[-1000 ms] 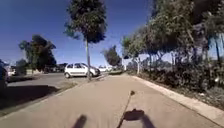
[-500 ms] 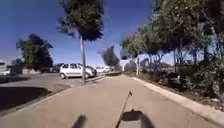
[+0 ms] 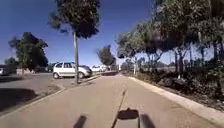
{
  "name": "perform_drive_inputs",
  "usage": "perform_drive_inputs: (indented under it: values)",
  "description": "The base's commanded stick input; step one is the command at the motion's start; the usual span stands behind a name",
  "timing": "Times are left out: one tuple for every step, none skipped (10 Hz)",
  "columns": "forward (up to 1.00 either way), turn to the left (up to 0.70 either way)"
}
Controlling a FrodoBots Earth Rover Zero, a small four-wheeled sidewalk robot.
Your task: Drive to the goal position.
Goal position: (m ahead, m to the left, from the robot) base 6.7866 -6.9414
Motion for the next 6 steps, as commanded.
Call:
perform_drive_inputs:
  values:
    - [1.00,0.00]
    - [1.00,0.00]
    - [1.00,0.00]
    - [1.00,0.00]
    - [1.00,0.00]
    - [1.00,0.00]
